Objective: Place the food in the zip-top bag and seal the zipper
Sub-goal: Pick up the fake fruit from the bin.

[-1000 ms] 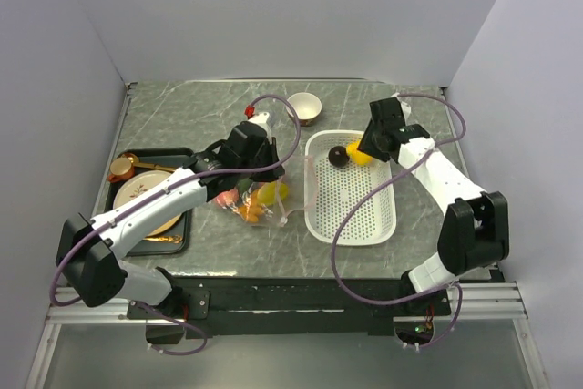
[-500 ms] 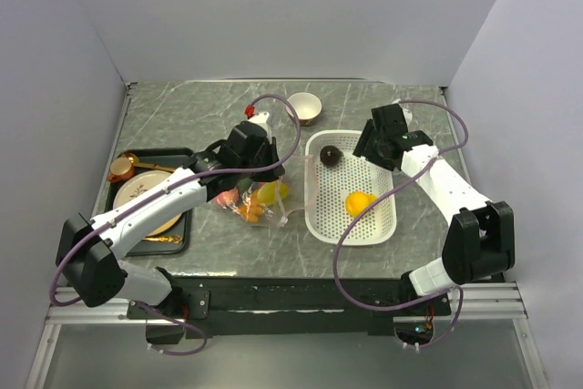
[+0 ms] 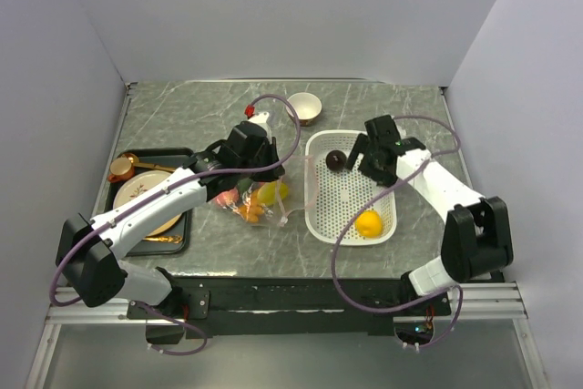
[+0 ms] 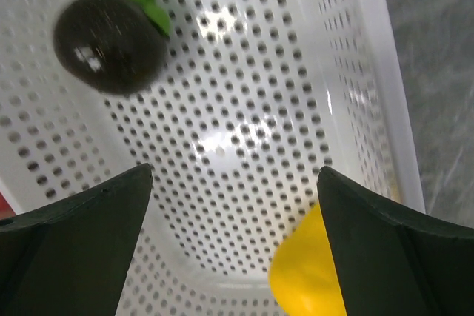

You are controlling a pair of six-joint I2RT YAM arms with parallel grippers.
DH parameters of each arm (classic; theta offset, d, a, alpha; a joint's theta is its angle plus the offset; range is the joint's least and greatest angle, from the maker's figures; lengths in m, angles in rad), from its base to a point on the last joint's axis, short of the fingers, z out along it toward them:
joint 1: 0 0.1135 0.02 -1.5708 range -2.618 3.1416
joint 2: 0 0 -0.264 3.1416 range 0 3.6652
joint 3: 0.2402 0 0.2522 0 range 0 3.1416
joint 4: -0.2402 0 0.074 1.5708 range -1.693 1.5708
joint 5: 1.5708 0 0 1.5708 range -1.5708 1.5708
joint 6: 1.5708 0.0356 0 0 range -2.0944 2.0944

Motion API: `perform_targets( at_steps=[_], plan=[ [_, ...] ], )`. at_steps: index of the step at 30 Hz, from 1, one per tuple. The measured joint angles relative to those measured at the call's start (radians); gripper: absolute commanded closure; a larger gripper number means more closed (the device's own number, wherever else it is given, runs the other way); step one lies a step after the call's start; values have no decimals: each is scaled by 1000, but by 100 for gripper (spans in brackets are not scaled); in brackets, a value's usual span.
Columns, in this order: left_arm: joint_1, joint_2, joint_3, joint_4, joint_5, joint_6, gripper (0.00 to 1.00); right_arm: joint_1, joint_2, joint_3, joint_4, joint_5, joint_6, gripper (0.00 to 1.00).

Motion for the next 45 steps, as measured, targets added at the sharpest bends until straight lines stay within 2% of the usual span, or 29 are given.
perform_targets(
  at_steps=[5,13,24,35,38,41,44,45],
  plan=[
    [0,0,1,-1,8,4,99,61,-97,-42,-65,6,29,0],
    [0,0,3,1,22,15,99,172,-125,-47,-187,60,29,0],
    [0,23,7,1,27,18,99,187,-138,-142,-180,35,25,0],
    [0,23,7,0,26,18,99,193,-32,-178,-70,4,16,1],
    [1,23,7,0,26,18,99,193,-17,-188,-56,6,10,5],
    [1,23,7,0,26,18,99,193,-14,-194,-49,7,9,13],
    [1,23,7,0,26,17,99,193,-14,-197,-36,8,8,26],
    [1,23,7,0,26,17,99,193,-14,-199,-32,8,9,35]
  ],
)
